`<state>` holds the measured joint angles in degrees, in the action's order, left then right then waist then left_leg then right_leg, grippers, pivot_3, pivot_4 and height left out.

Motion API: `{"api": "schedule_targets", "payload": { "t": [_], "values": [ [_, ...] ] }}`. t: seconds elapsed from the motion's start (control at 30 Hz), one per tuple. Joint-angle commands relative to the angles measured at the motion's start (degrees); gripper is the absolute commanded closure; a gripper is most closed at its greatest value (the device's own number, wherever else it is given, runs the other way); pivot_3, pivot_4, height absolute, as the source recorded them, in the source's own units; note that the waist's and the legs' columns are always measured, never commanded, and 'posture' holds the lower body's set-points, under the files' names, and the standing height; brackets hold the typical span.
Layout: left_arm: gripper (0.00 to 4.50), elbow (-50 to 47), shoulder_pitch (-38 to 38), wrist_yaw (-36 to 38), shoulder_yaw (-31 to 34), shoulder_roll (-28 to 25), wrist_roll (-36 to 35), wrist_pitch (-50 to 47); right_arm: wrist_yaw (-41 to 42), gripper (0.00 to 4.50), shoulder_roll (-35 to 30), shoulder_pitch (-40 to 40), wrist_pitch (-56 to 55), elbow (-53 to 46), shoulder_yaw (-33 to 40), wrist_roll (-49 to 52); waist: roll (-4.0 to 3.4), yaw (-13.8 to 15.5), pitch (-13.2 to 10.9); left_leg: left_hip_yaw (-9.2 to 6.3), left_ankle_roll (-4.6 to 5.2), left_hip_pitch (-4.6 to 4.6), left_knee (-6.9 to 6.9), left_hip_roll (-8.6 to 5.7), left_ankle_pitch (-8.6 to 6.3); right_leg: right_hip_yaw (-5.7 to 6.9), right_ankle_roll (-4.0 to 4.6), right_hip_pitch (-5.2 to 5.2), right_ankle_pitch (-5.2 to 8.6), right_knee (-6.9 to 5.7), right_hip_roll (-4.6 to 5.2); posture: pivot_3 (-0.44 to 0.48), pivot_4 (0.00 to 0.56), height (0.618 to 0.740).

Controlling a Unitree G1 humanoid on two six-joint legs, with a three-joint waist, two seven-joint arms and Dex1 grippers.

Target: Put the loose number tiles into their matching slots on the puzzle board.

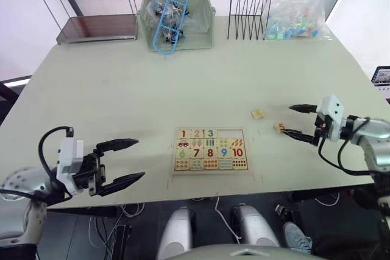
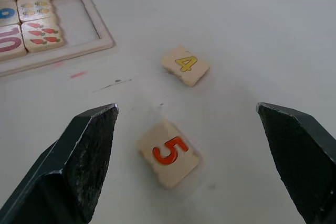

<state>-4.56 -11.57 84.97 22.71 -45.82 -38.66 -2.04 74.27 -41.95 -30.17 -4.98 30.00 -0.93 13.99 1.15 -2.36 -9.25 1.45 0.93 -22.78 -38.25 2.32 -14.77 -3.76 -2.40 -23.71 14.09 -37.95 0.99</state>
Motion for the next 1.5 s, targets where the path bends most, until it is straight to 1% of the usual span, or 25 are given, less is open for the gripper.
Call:
{"api": "schedule_targets", "payload": {
  "t": [0.03,0.17,0.33,0.43,0.6,0.7,0.77,1.03,1.27,1.5],
  "values": [
    [0.0,1.2,0.5,2.1,1.2,-0.4,-0.9,0.9,4.3,0.06,0.9,-6.2,-3.5,7.5,-2.6,-2.9,0.0,0.0,0.0,-0.01,0.0,0.0,0.01,0.0,0.0,0.0,0.0,0.0,0.0,0.0,0.0,0.0,0.15,0.74],
    [0.0,1.5,1.2,2.4,1.1,0.1,-0.8,1.1,7.7,0.06,3.5,-14.5,-7.0,17.8,-6.4,-7.5,-0.03,0.0,-0.1,-0.02,0.0,0.0,0.01,0.01,0.0,0.02,0.01,0.0,-0.02,-0.01,0.0,0.0,0.15,0.74],
    [0.0,0.7,0.2,3.2,1.9,0.1,-1.7,0.5,9.1,0.06,7.9,-23.5,-12.3,28.9,-9.7,-12.4,-0.13,-0.1,-0.1,0.0,0.0,-0.03,0.01,0.01,0.0,0.01,-0.01,-0.02,-0.03,-0.01,0.05,0.0,0.15,0.74],
    [0.0,0.8,0.3,3.2,2.2,0.2,-1.7,0.9,8.6,0.06,9.9,-27.0,-15.2,34.1,-11.0,-15.4,-0.13,-0.2,-0.1,-0.01,0.0,-0.01,0.01,0.03,0.0,0.02,0.02,-0.02,-0.03,-0.03,0.04,0.0,0.15,0.74],
    [0.0,0.6,0.0,3.0,2.5,0.2,-1.6,1.1,8.9,0.06,12.3,-30.8,-16.3,38.8,-11.6,-18.4,-0.17,0.0,-0.2,-0.06,0.0,-0.04,0.02,0.03,0.0,0.06,0.02,-0.02,-0.03,-0.03,0.09,0.0,0.15,0.74],
    [0.0,0.2,-0.4,2.6,2.8,0.4,-1.4,1.2,10.2,0.06,13.6,-32.8,-15.1,40.7,-11.7,-19.7,-0.18,-0.1,-0.2,-0.07,-0.01,-0.02,0.01,0.02,0.0,0.03,0.02,-0.02,-0.03,-0.03,0.11,0.0,0.15,0.74],
    [0.0,0.1,-0.5,2.1,3.1,0.5,-1.4,1.2,9.6,0.06,13.8,-33.8,-14.5,41.8,-12.5,-21.4,-0.21,-0.1,-0.2,-0.07,-0.01,-0.02,0.01,0.02,0.0,0.04,0.02,-0.02,-0.03,-0.04,0.1,0.0,0.15,0.74],
    [0.0,-0.2,-1.0,1.7,4.0,0.0,-1.7,0.9,10.7,0.06,12.9,-35.1,-13.2,43.4,-13.5,-25.2,-0.27,-0.1,-0.2,-0.05,-0.01,-0.02,0.02,0.01,0.0,0.05,0.02,-0.03,-0.03,-0.04,0.09,0.0,0.15,0.74],
    [0.0,-1.4,-1.9,1.2,3.7,0.7,-1.7,0.8,12.4,0.06,11.9,-34.5,-12.9,42.9,-12.8,-25.2,-0.27,-0.1,-0.2,-0.05,-0.01,-0.02,0.02,0.01,0.0,0.05,0.02,-0.03,-0.03,-0.04,0.1,0.0,0.15,0.74],
    [0.0,0.8,-0.5,2.2,2.4,1.1,-1.0,1.9,14.0,0.06,11.3,-34.2,-12.7,41.9,-12.3,-24.6,-0.28,-0.1,-0.2,-0.03,-0.01,-0.02,0.02,0.01,0.0,0.06,0.02,-0.03,-0.03,-0.04,0.09,0.0,0.15,0.74]
  ]
}}
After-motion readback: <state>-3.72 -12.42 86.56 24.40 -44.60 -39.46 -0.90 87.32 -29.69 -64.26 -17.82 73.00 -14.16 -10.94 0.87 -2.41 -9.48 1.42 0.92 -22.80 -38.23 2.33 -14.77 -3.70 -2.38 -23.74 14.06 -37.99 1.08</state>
